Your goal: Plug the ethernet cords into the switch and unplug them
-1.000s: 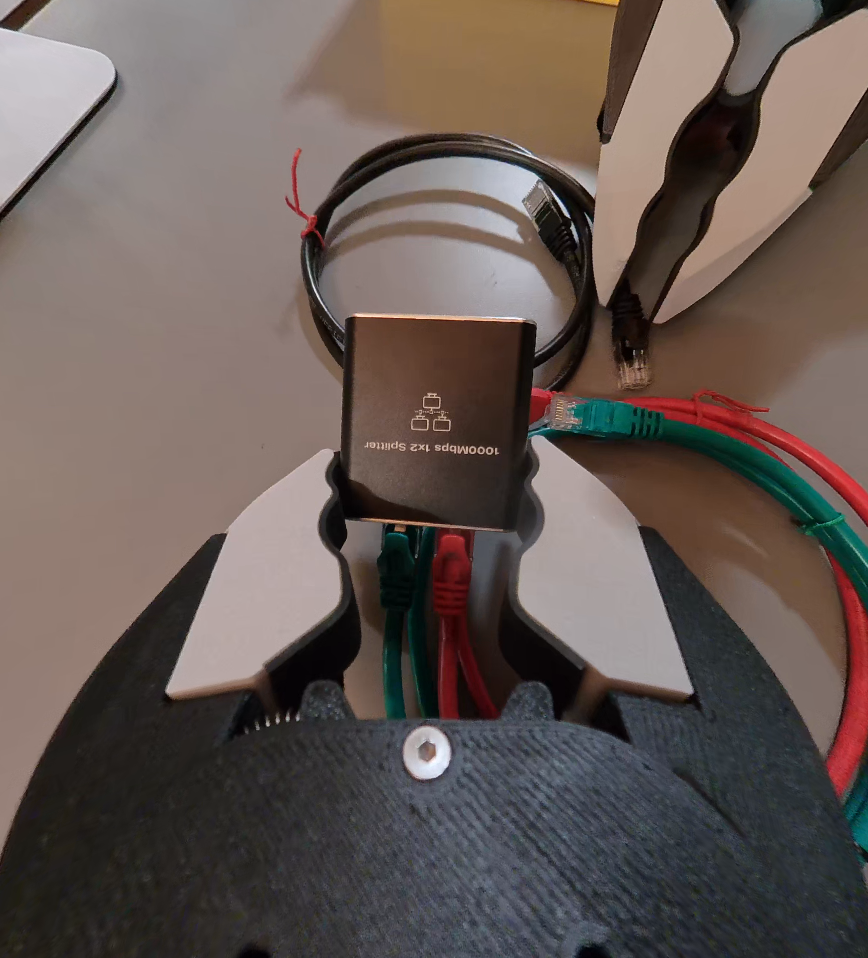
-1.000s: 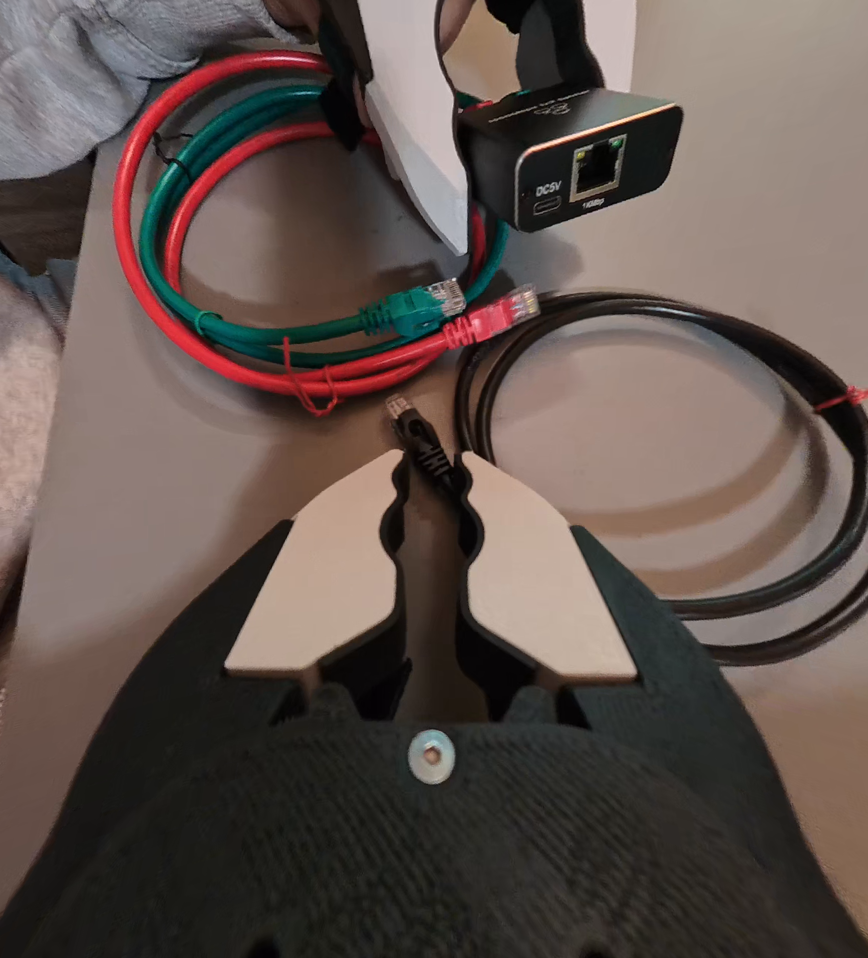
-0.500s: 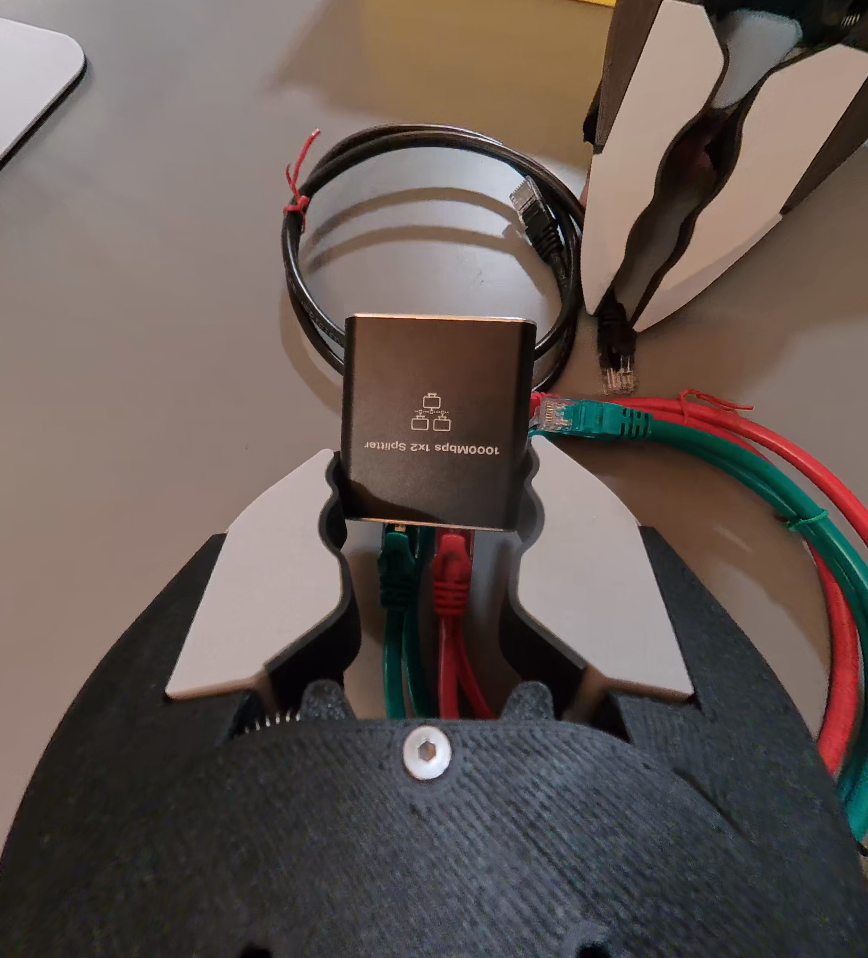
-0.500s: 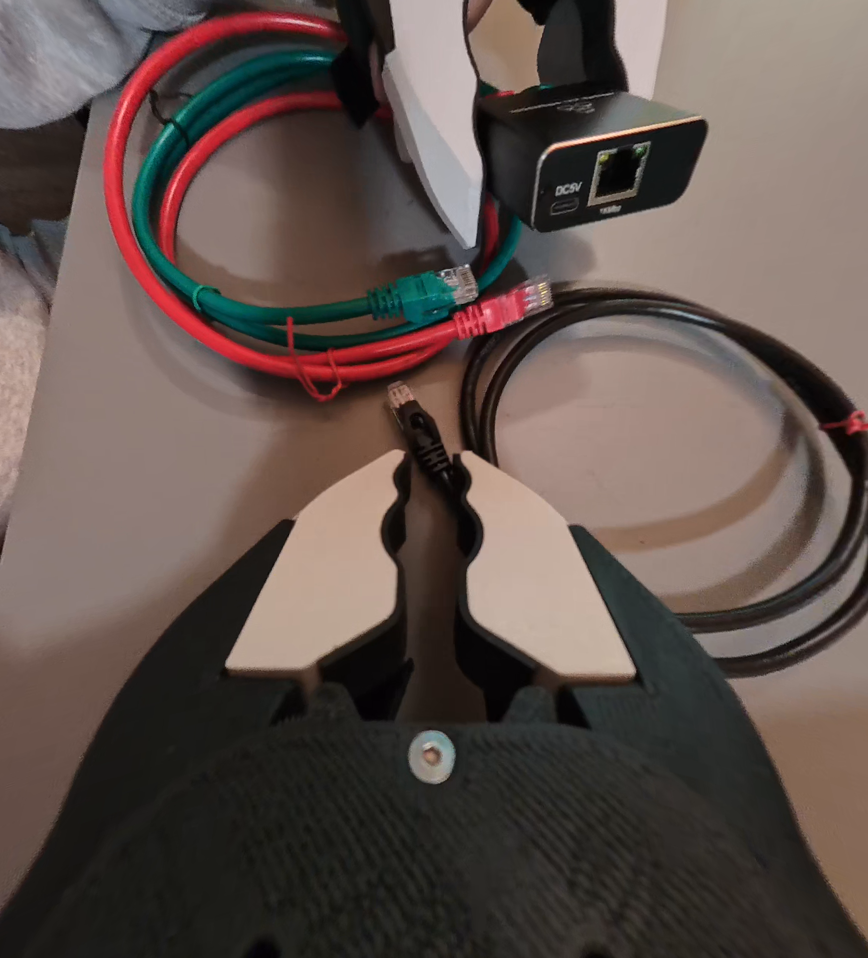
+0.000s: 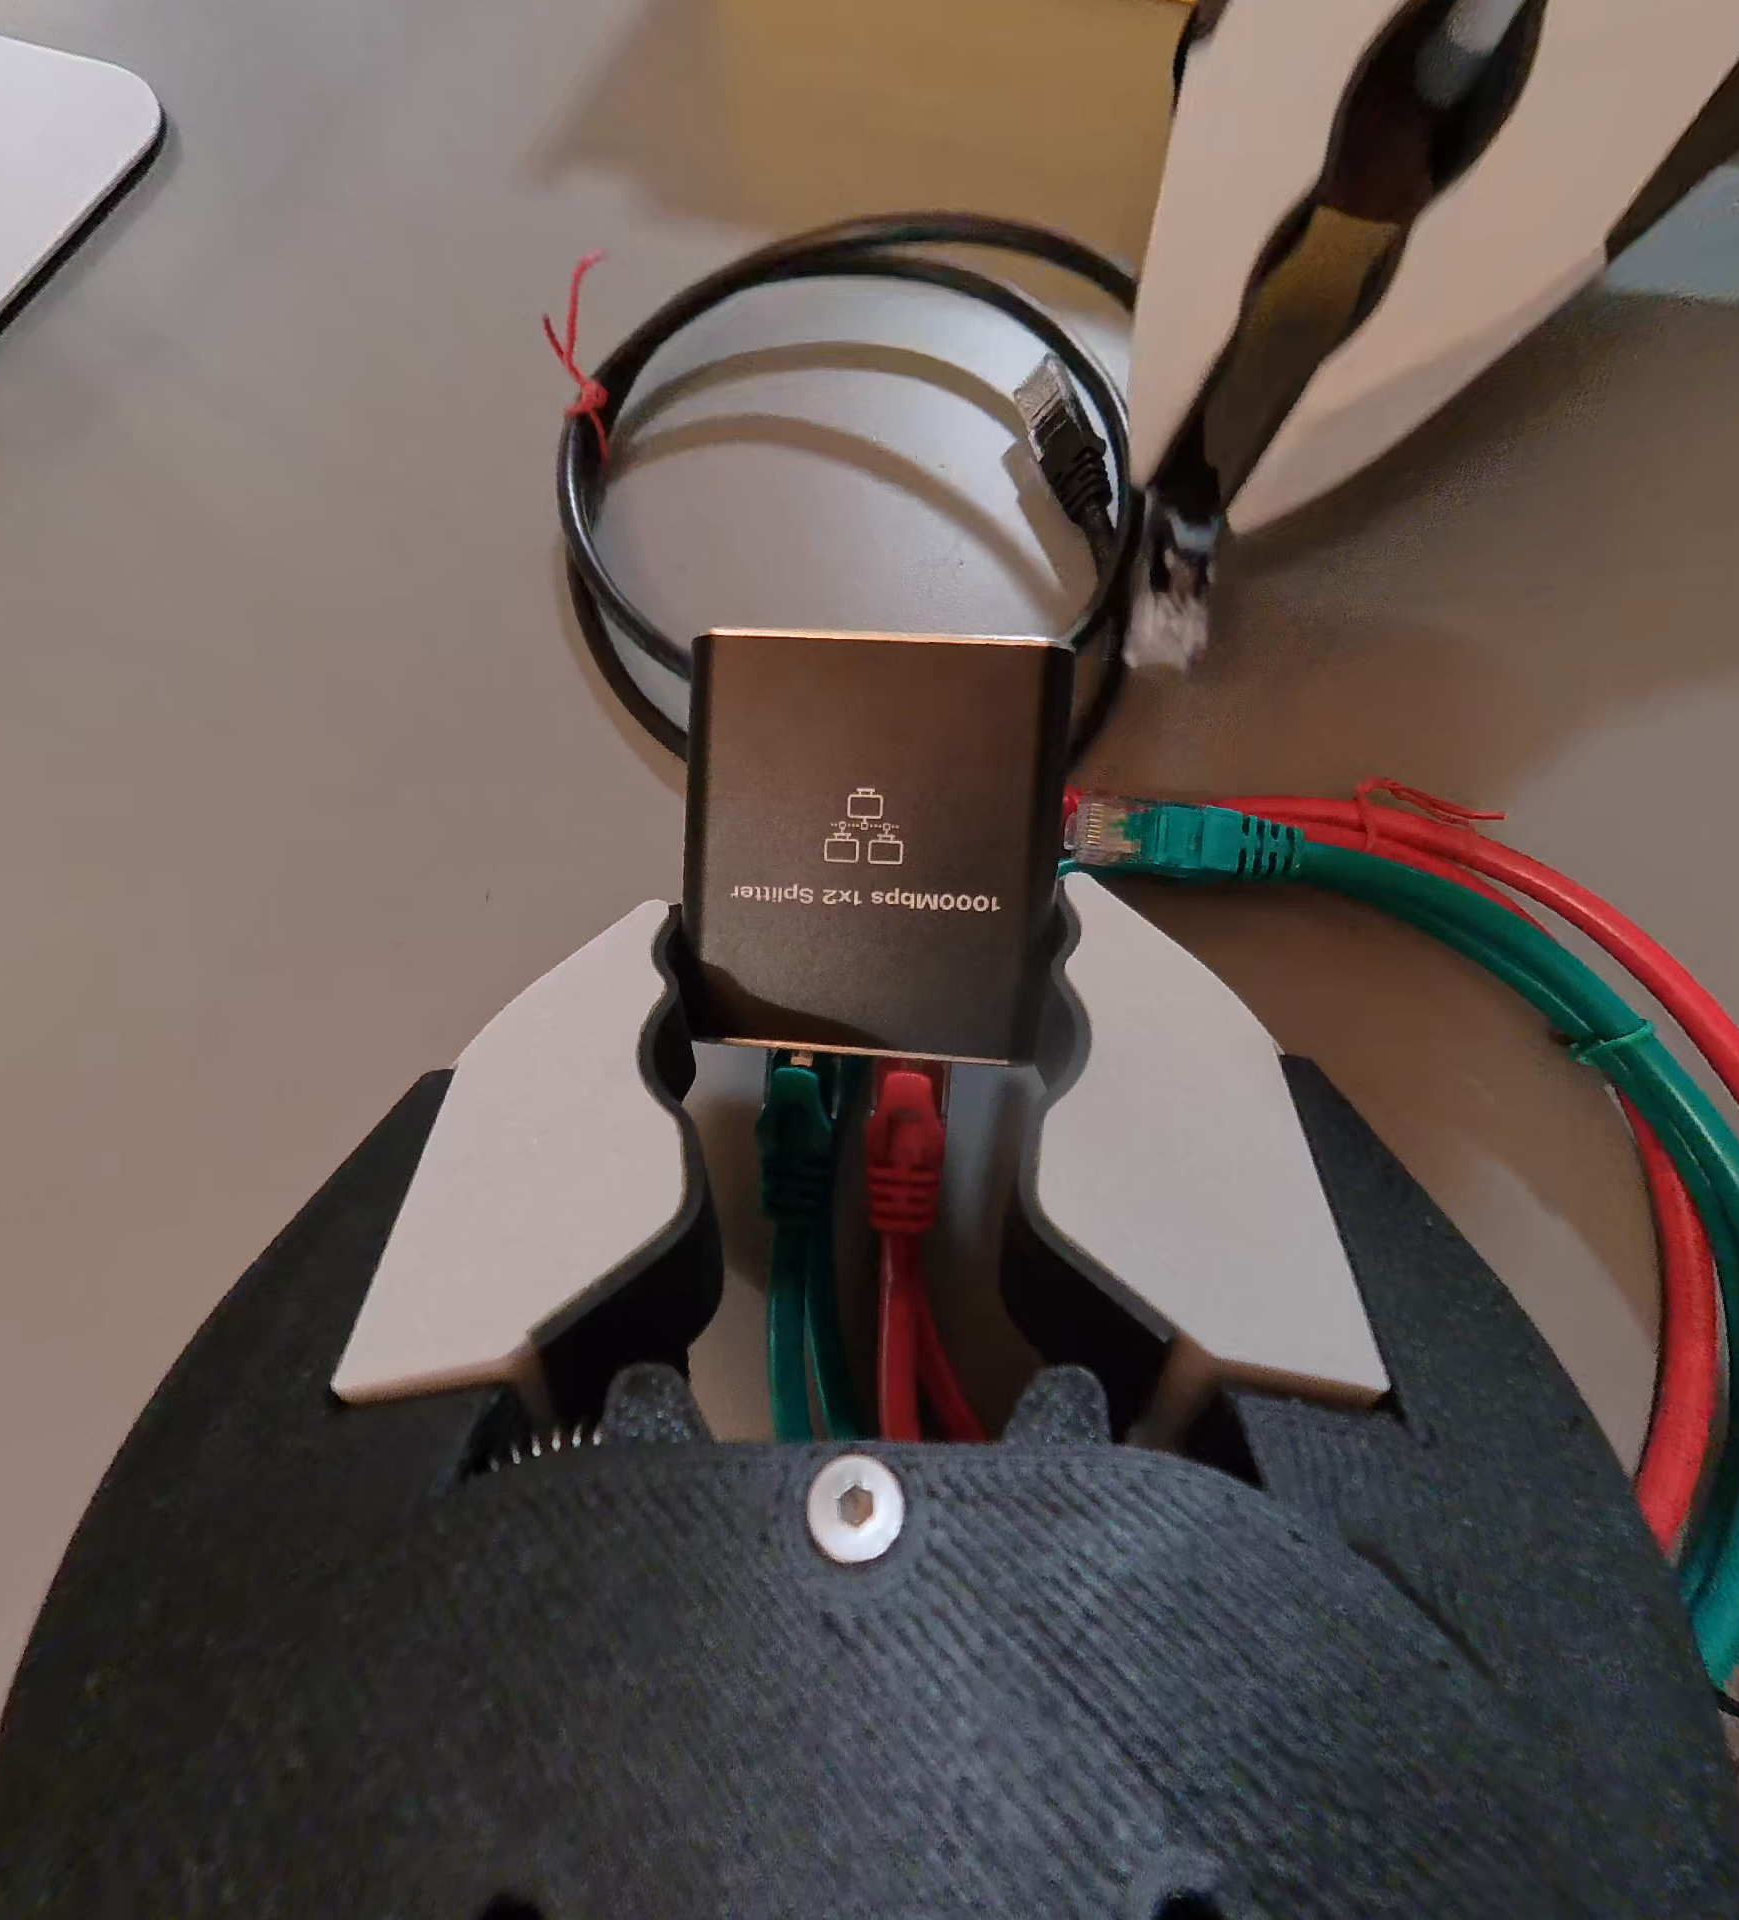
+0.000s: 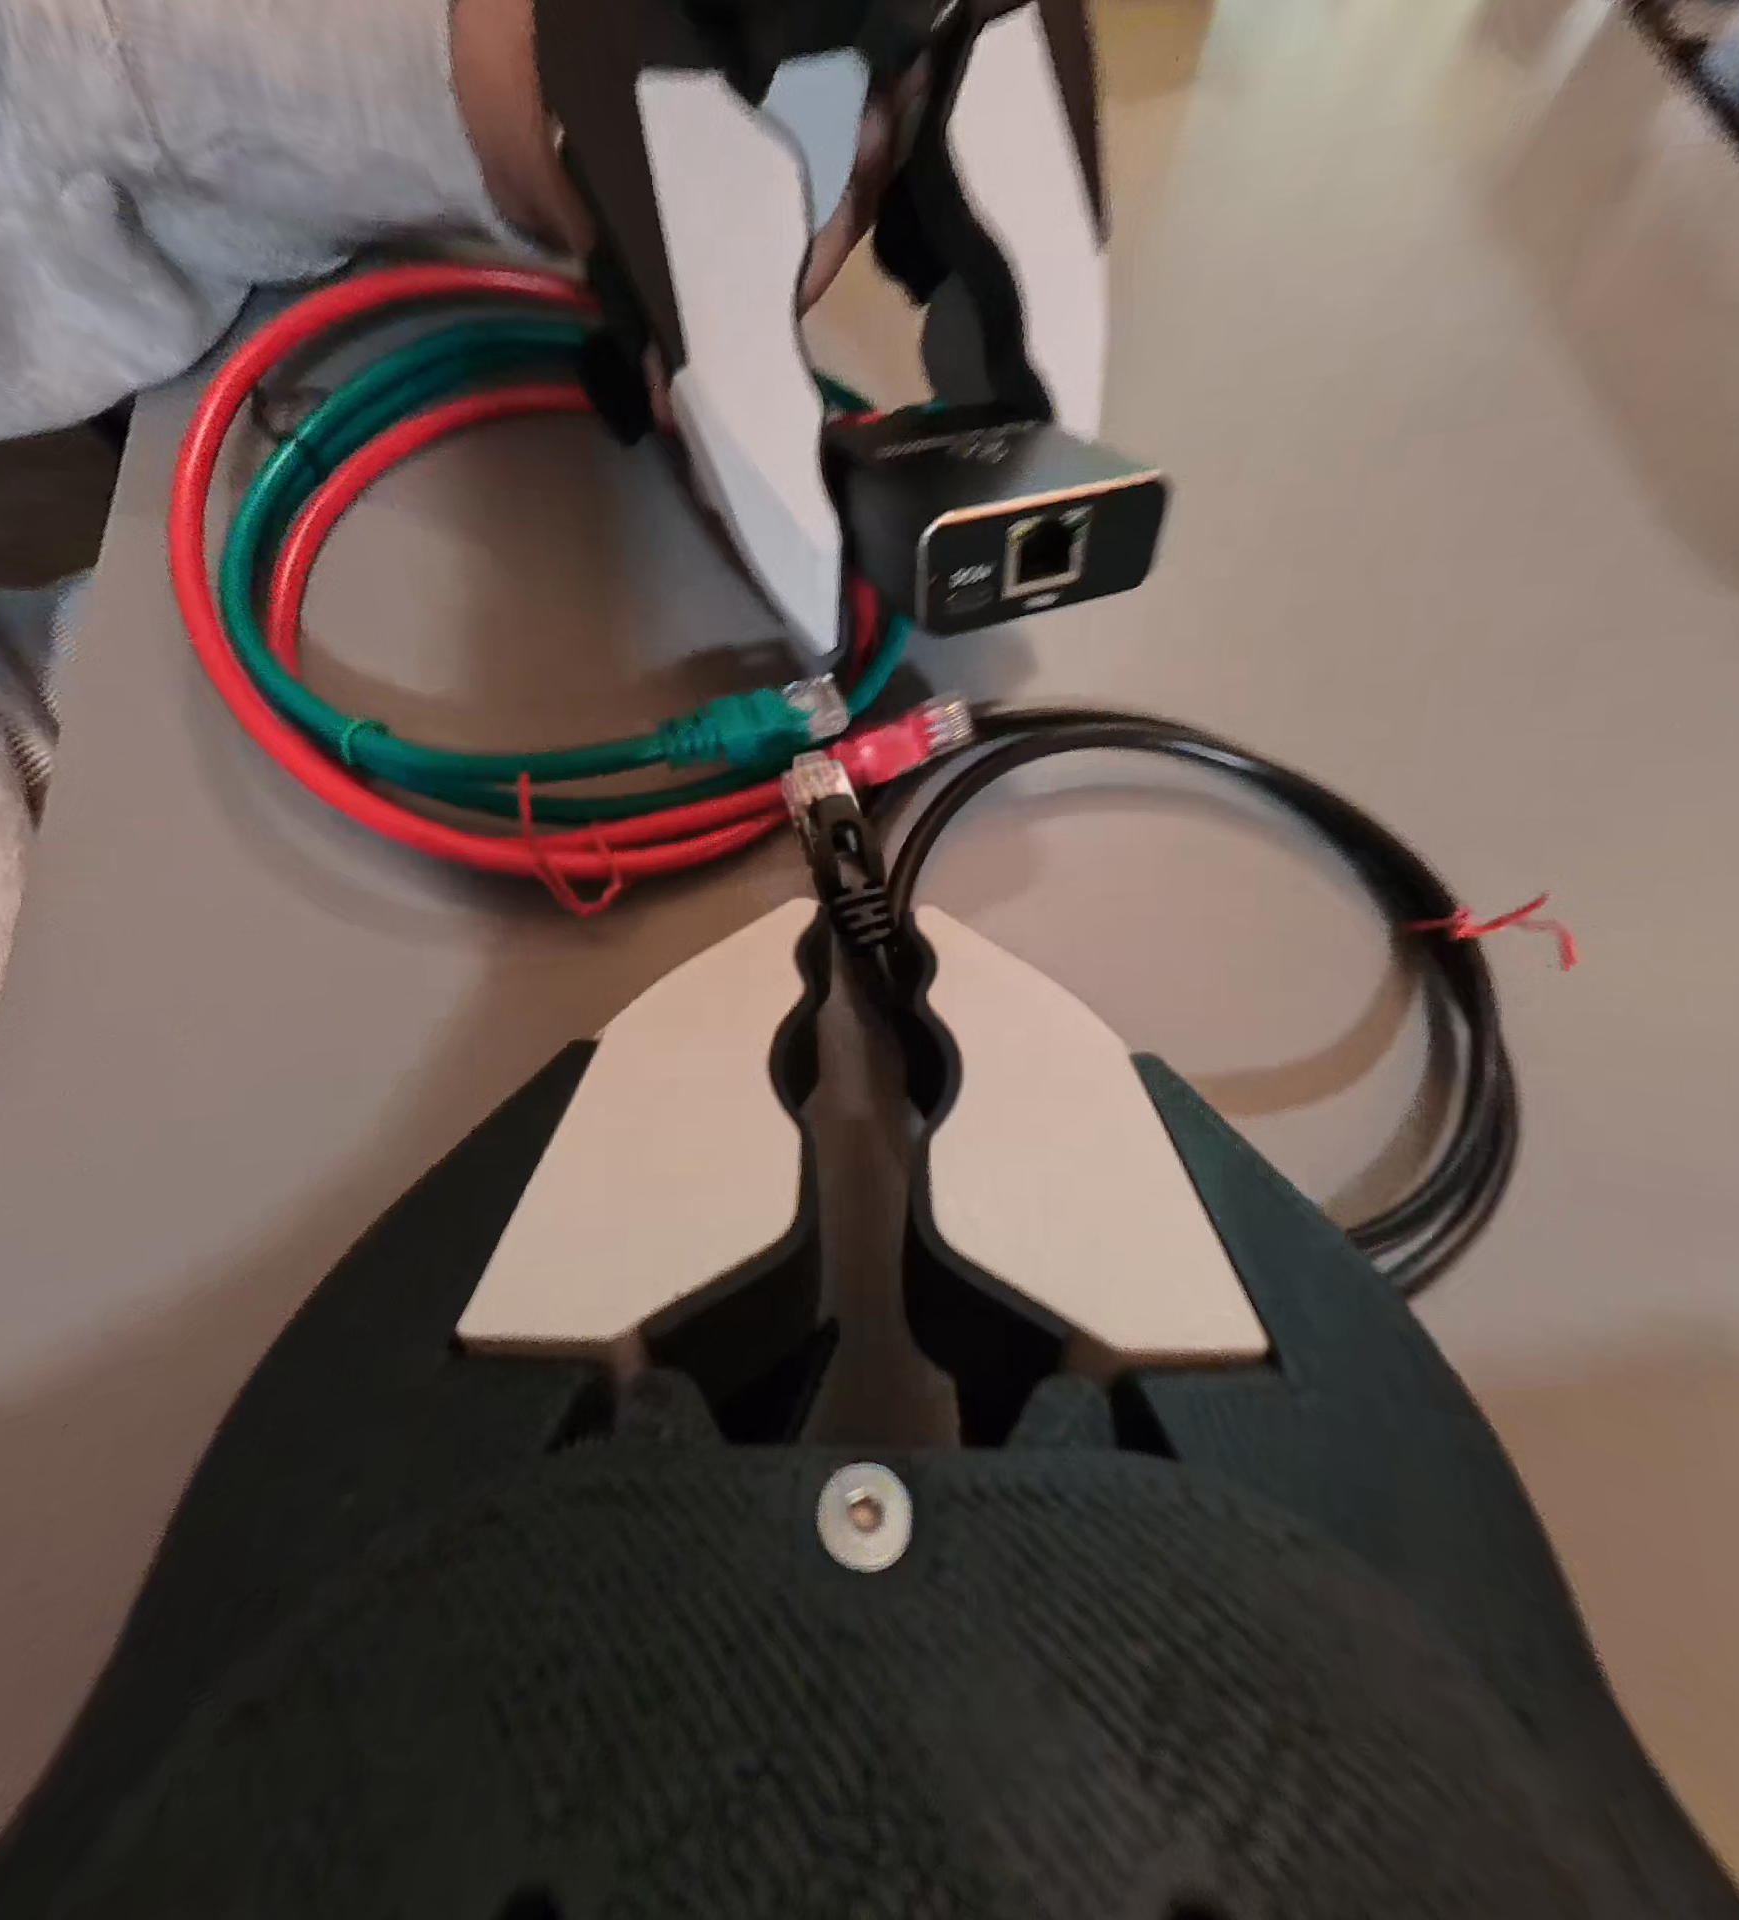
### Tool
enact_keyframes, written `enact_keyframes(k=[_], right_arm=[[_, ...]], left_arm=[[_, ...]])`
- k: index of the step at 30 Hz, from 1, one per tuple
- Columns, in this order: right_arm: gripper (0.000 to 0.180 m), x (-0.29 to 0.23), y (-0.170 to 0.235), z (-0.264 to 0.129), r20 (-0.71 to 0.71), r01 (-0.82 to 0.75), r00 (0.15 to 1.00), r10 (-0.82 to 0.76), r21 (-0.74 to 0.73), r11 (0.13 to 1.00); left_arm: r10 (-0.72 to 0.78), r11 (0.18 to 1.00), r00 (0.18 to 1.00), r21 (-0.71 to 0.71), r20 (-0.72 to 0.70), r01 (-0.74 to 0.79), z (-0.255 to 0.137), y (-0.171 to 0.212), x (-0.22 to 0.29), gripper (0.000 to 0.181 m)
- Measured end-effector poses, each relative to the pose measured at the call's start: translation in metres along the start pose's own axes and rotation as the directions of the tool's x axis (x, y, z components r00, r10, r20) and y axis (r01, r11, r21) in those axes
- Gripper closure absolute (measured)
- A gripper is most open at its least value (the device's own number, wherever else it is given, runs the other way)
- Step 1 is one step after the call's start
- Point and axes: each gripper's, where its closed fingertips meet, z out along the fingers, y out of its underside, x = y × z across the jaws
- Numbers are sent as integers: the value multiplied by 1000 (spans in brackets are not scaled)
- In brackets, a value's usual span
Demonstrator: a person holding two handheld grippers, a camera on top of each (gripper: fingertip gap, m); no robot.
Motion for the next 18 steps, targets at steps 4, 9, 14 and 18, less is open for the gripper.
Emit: enact_keyframes(k=[4, 9, 14, 18], right_arm=[[169, 22, -11, -14, -148, 19, 989, -9, 63, 998], [169, 29, -17, -17, -267, 112, 959, -98, 36, 993], [169, 23, -16, -9, -296, 199, 934, -202, -42, 979], [169, 22, -12, -4, -301, 219, 925, -232, -76, 973]], left_arm=[[13, 1000, 1000, -12, -2, -13, 2, 0, 2, 114], [52, 998, 999, -45, 7, -51, 5, 1, 5, 114], [83, 995, 996, -54, 19, -82, 4, -2, 6, 114], [122, 991, 992, -68, 24, -120, 4, -5, 10, 114]])
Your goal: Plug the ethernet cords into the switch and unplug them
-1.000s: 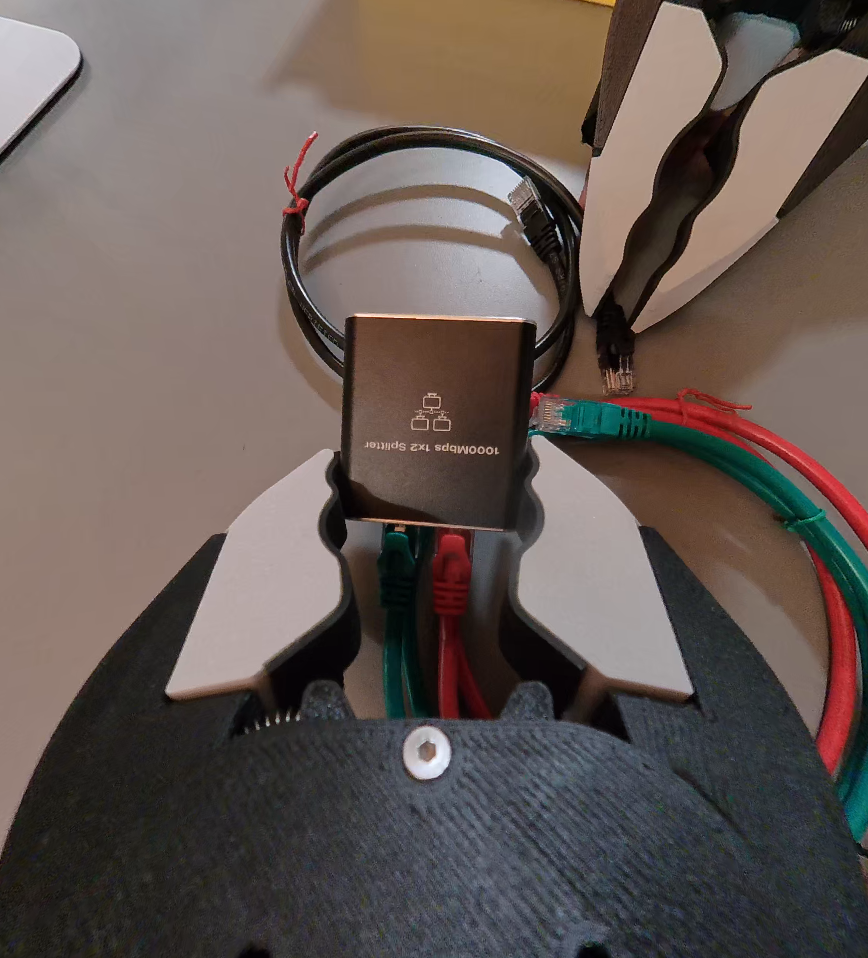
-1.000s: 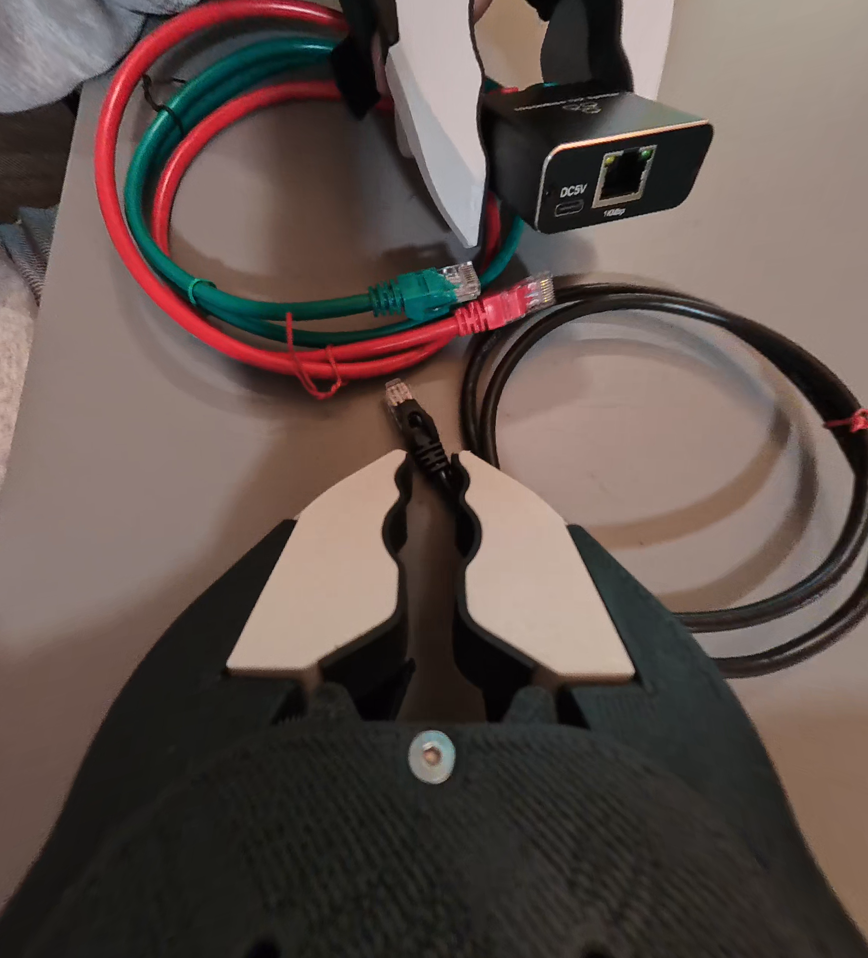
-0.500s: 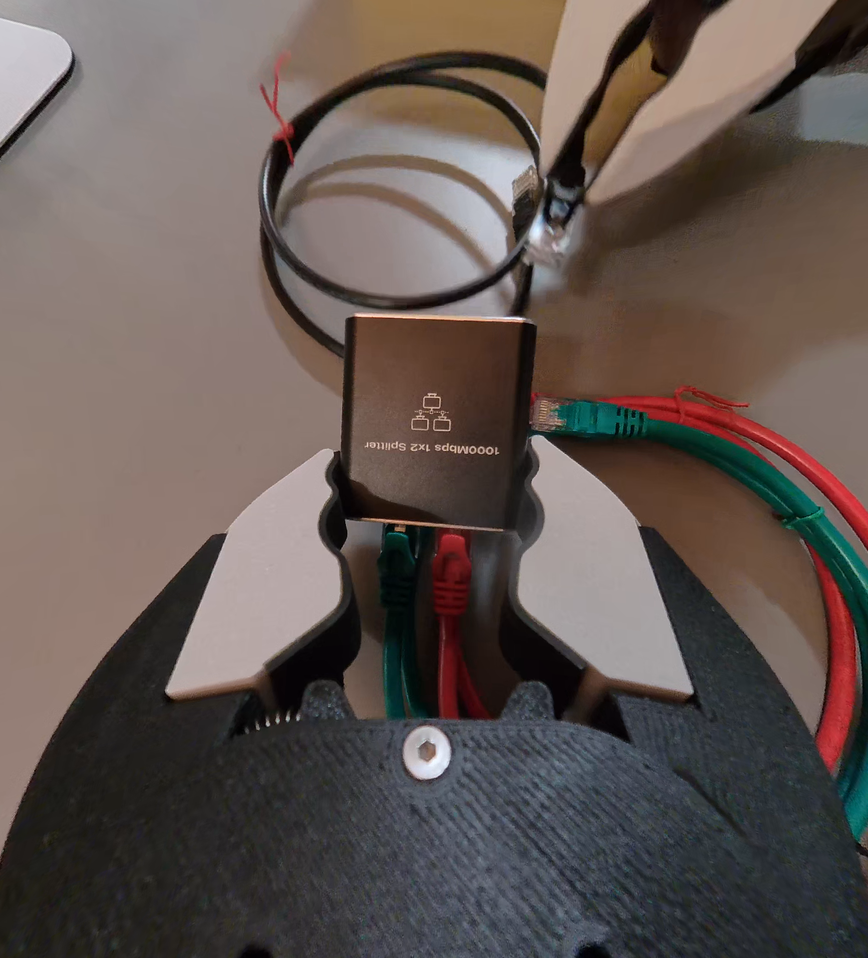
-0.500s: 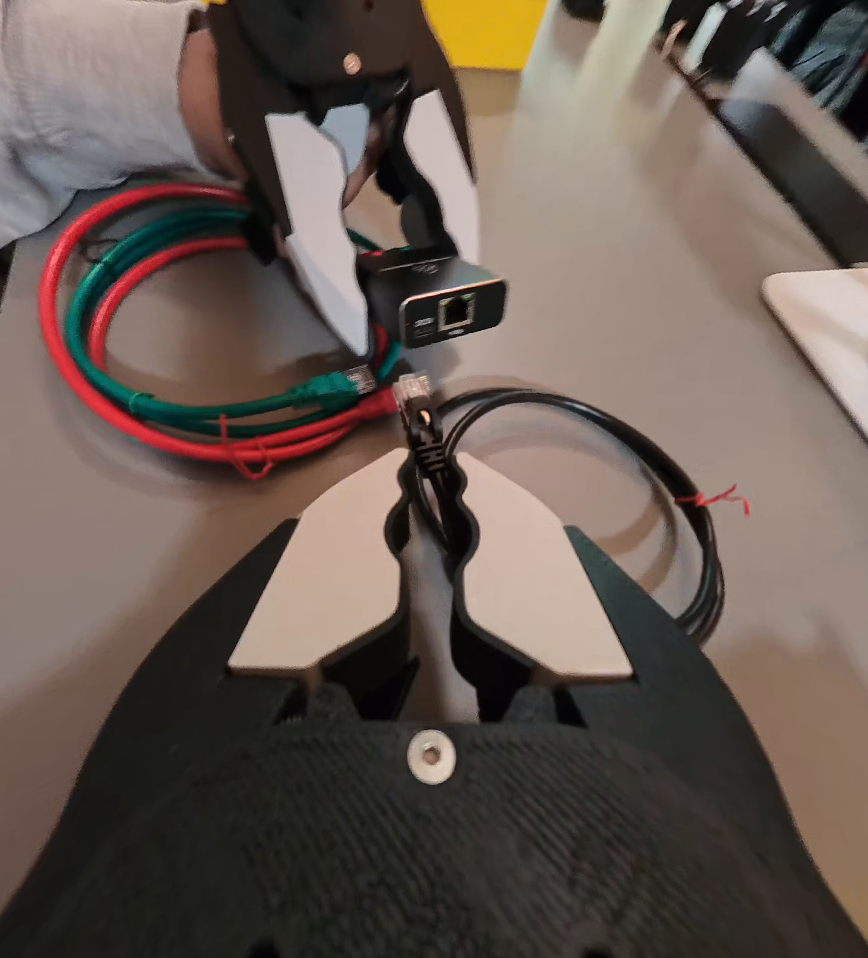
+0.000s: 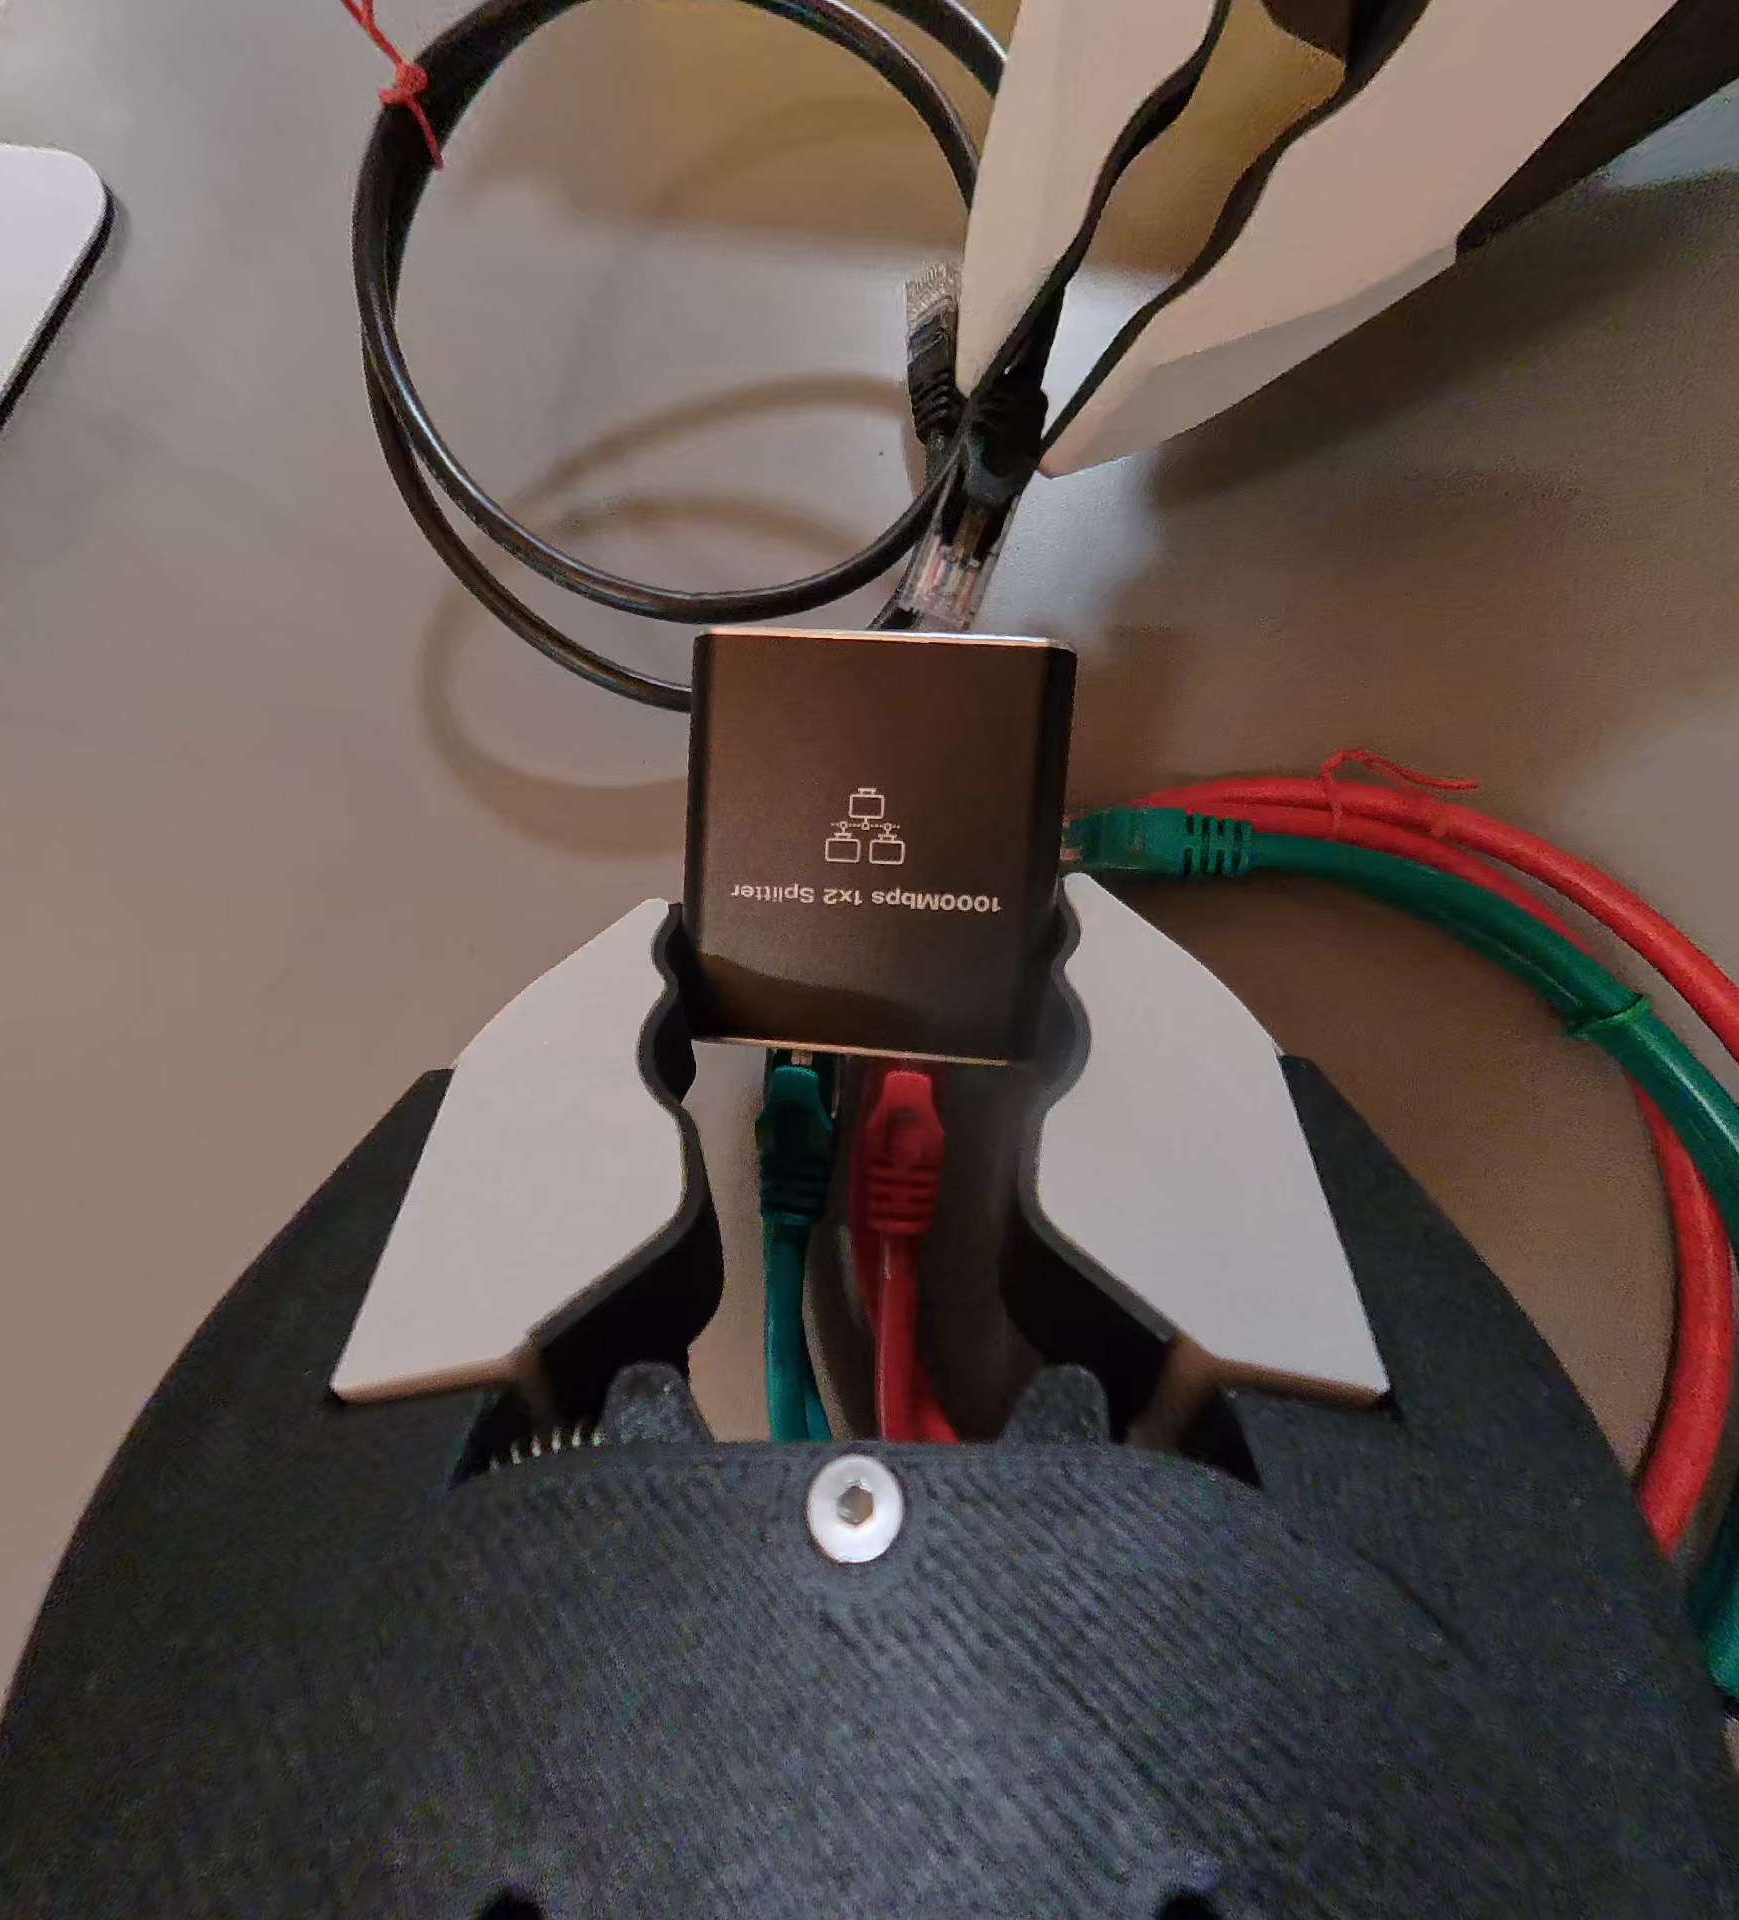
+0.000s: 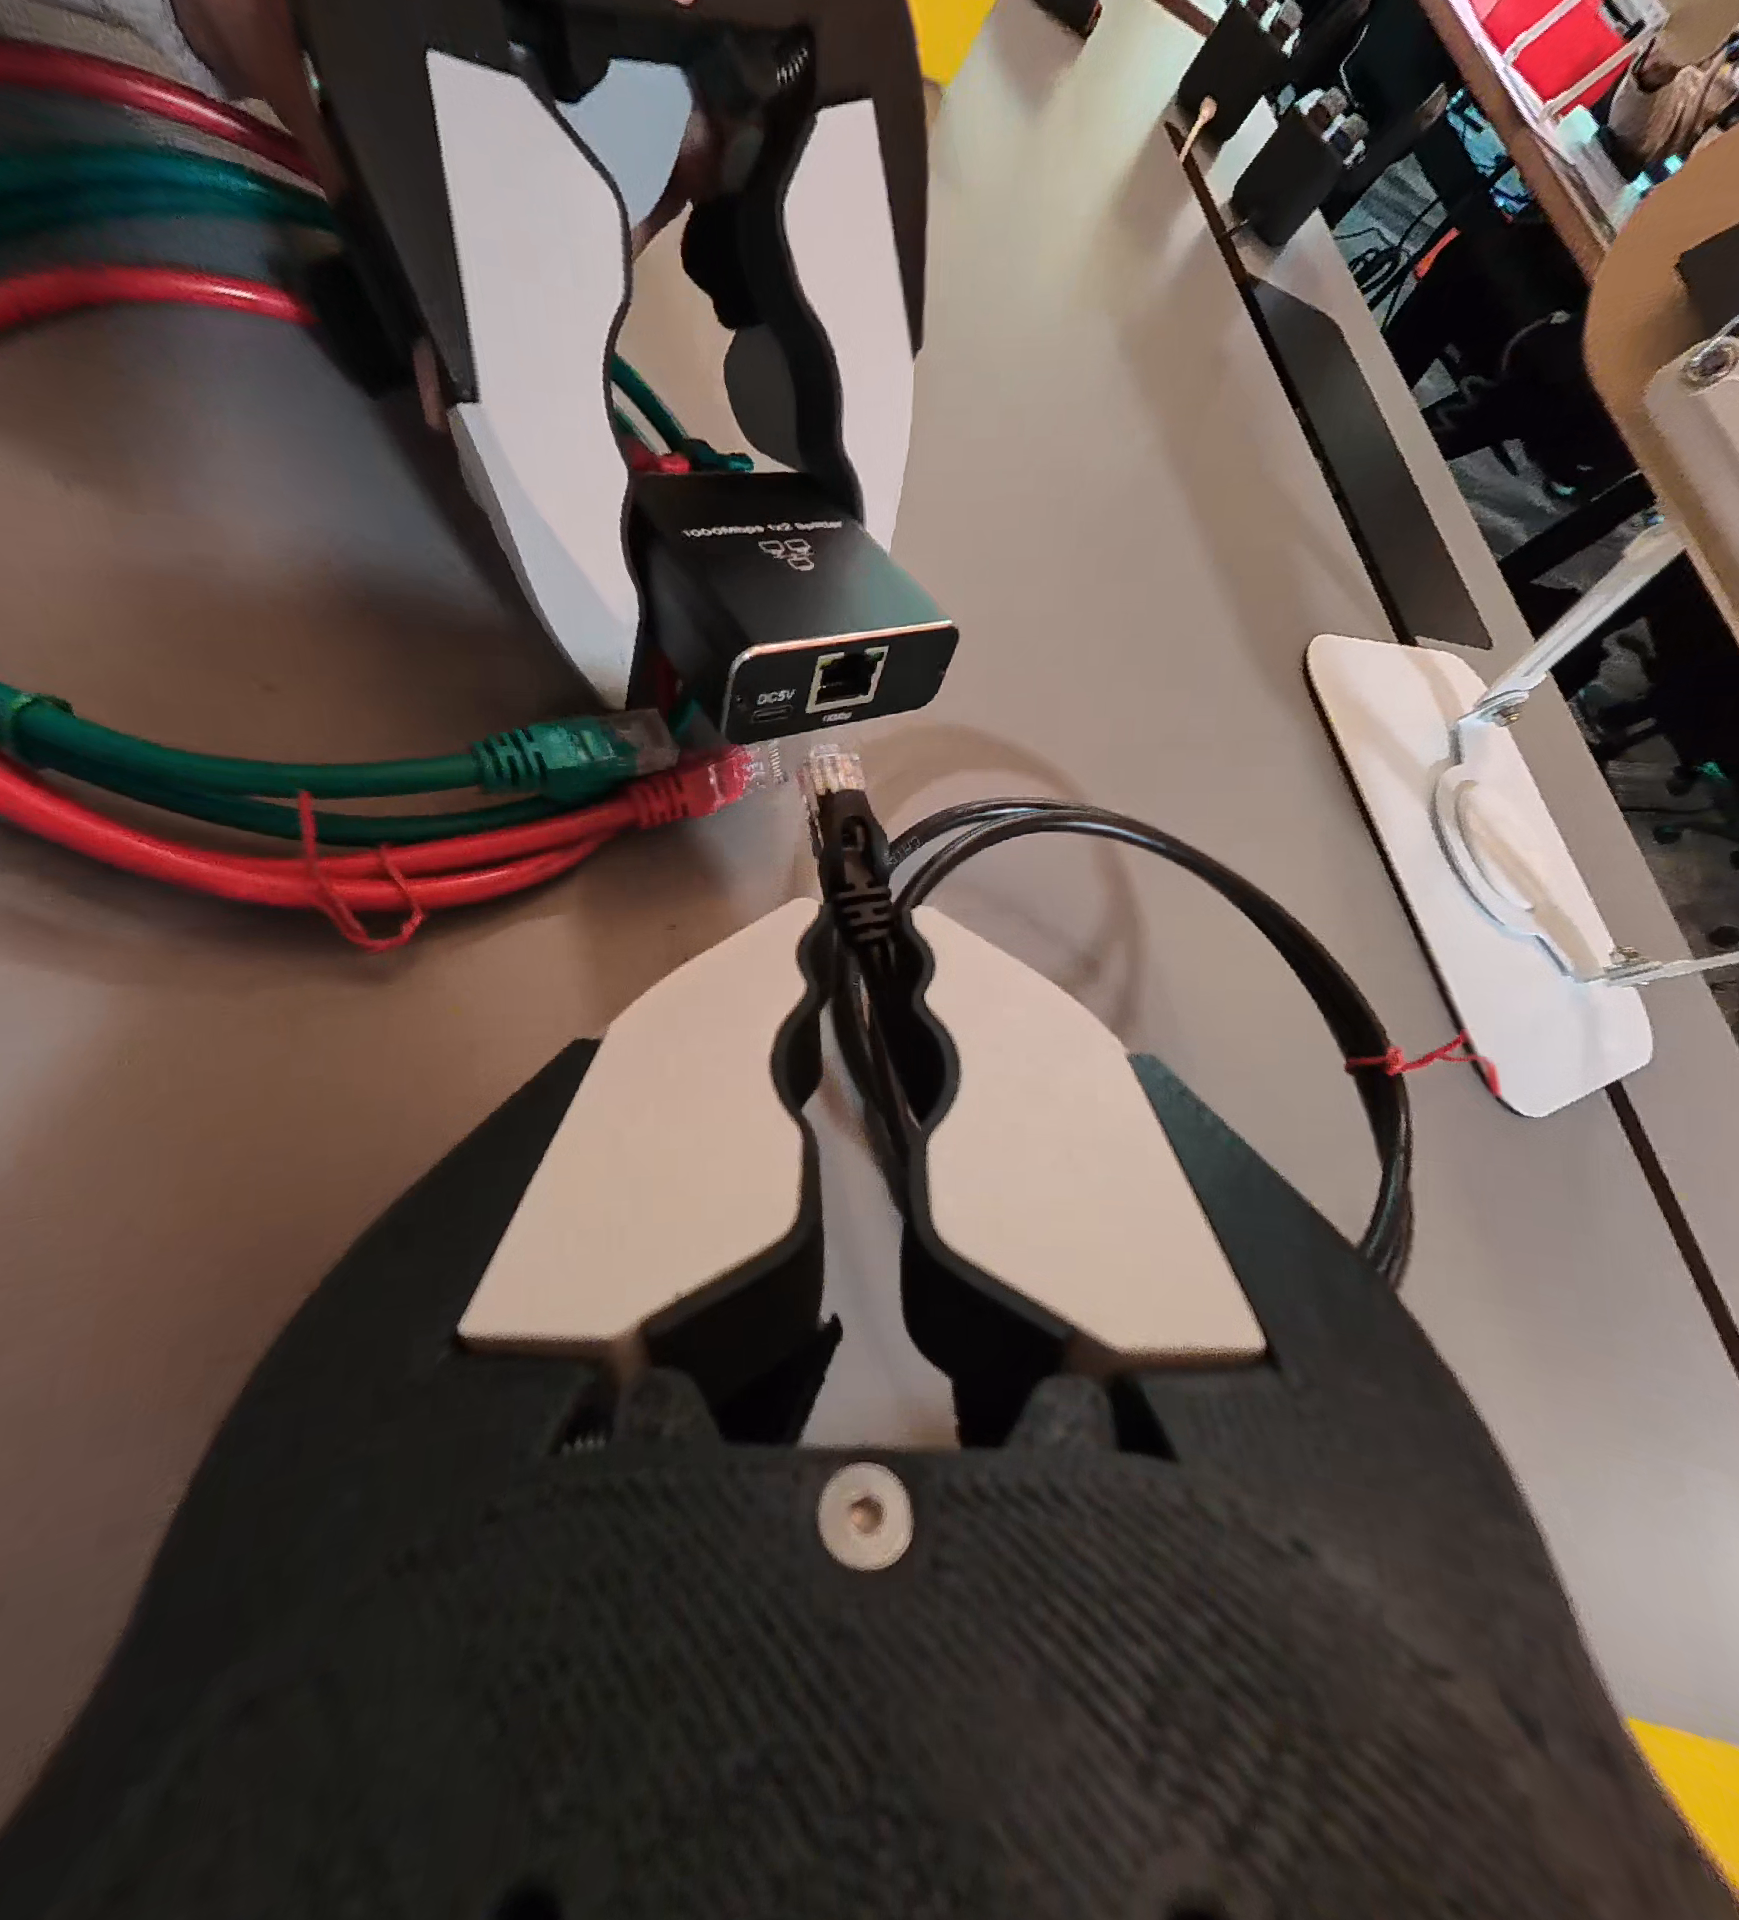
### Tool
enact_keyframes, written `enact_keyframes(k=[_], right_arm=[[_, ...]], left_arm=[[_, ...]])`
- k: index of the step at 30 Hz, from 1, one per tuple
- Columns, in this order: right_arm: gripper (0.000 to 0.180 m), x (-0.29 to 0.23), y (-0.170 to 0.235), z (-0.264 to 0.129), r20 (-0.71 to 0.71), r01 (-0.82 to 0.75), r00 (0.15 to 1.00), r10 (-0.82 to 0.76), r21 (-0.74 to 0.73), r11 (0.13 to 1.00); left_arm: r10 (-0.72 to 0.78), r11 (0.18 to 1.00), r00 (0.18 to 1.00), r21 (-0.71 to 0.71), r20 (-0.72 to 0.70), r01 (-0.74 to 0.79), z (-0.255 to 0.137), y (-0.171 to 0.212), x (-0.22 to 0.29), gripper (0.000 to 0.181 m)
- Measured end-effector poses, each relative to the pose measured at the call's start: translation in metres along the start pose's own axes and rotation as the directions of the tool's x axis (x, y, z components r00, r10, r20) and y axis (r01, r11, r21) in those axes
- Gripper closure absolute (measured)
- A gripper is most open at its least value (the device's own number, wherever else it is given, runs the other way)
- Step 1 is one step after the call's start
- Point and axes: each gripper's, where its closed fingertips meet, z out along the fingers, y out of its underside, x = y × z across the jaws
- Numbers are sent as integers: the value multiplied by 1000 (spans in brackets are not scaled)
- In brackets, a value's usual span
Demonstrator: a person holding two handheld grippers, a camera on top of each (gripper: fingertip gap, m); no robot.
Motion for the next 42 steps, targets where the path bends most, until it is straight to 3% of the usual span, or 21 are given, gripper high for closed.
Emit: enact_keyframes(k=[17, 24, 32, 42], right_arm=[[169, -5, -2, -2, 10, 62, 998, -62, 7, 998], [169, -11, 0, -8, 82, 49, 995, -52, 38, 998], [169, -15, 8, -6, 71, 148, 987, -145, -38, 988], [170, -19, 3, -8, 108, 102, 989, -101, -8, 995]], left_arm=[[69, 996, 998, -60, -8, -70, 8, -2, 11, 114], [112, 992, 993, -61, -29, -114, 9, -4, 18, 114], [165, 977, 986, -133, -6, -164, 12, -1, 20, 115], [195, 970, 981, -149, 10, -192, 13, -4, 21, 115]])
